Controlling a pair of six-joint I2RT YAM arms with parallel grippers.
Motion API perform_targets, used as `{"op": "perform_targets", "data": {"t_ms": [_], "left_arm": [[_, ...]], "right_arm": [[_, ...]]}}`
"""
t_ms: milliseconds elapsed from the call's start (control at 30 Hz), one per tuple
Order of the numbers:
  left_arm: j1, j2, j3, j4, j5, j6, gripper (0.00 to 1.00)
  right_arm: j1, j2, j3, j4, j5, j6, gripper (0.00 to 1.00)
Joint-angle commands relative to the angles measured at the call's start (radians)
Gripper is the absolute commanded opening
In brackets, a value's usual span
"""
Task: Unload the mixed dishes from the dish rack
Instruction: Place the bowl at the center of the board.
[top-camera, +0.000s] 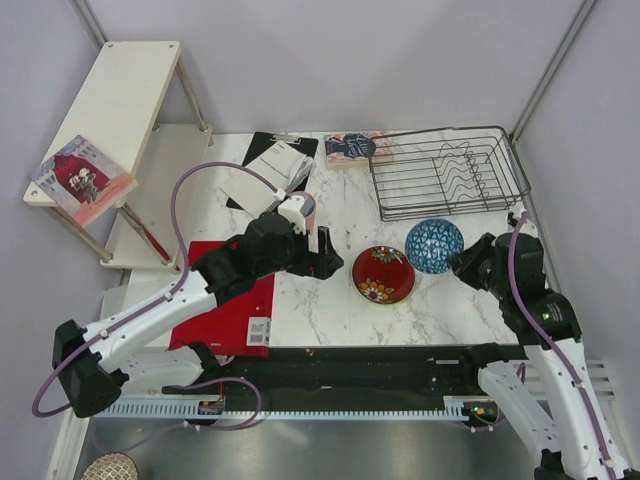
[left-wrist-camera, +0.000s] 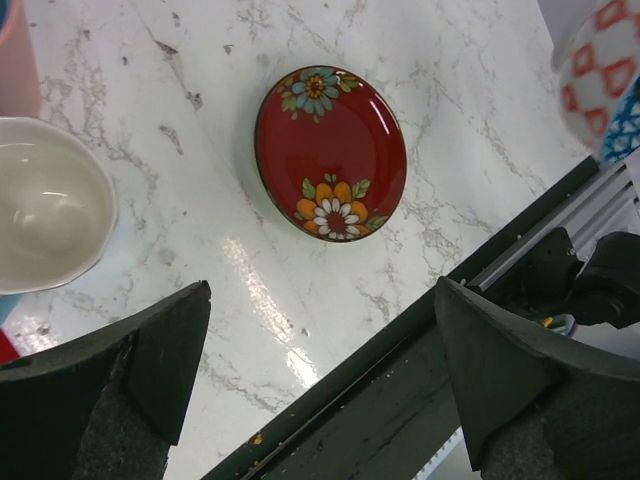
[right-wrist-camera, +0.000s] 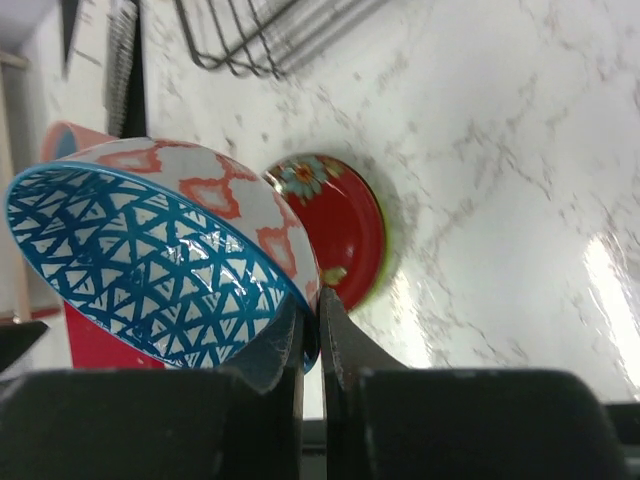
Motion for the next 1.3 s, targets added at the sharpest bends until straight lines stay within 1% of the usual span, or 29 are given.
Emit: {"op": "perform_targets", "data": {"t_ms": [0, 133, 167, 200, 267, 333, 433, 500, 567, 733, 1000, 1267], "left_arm": [[-0.001, 0.060, 0.034, 0.106, 0.104, -0.084, 0.99], [-0.003, 0.129, 0.065, 0.106, 0.136, -0.104, 0.99], [-0.003, 0.146, 0.076, 0.107, 0.146, -0.107, 0.99], [-0.004, 0.152, 0.074, 0.107, 0.146, -0.109, 0.99], [-0.007, 0.154, 0.071, 0.106, 0.147, -0.112, 0.99], [-0.007, 0.145, 0.064, 0.104, 0.146, -0.110, 0.99], [-0.007, 0.096, 0.048, 0.086, 0.106, -0.092, 0.99], [-0.006, 0.052, 0.048, 0.063, 0.069, -0.069, 0.99], [-0.006, 0.022, 0.047, 0.032, 0.017, -0.045, 0.99], [-0.006, -0.065, 0.027, 0.005, -0.044, -0.029, 0.99], [-0.007, -0.104, 0.010, -0.050, -0.104, -0.028, 0.99], [-0.006, -0.105, 0.002, -0.057, -0.137, -0.015, 0.99]], "right_arm": [[0.003, -0.086, -0.083, -0.091, 0.010, -0.011, 0.00], [0.003, -0.098, -0.162, -0.089, 0.001, 0.040, 0.00], [0.003, -0.098, -0.182, -0.054, -0.037, 0.058, 0.00], [0.002, -0.097, -0.220, -0.033, -0.036, 0.075, 0.00], [0.002, -0.085, -0.261, 0.030, -0.103, 0.110, 0.00], [0.003, -0.056, -0.278, 0.082, -0.125, 0.123, 0.00], [0.003, 0.010, -0.298, 0.162, -0.194, 0.112, 0.00], [0.003, 0.064, -0.303, 0.203, -0.244, 0.109, 0.00], [0.003, 0.079, -0.303, 0.263, -0.252, 0.118, 0.00], [0.002, 0.211, -0.266, 0.311, -0.268, 0.080, 0.00], [0.003, 0.349, -0.260, 0.385, -0.269, 0.055, 0.00], [0.025, 0.463, -0.237, 0.466, -0.278, 0.049, 0.00]]}}
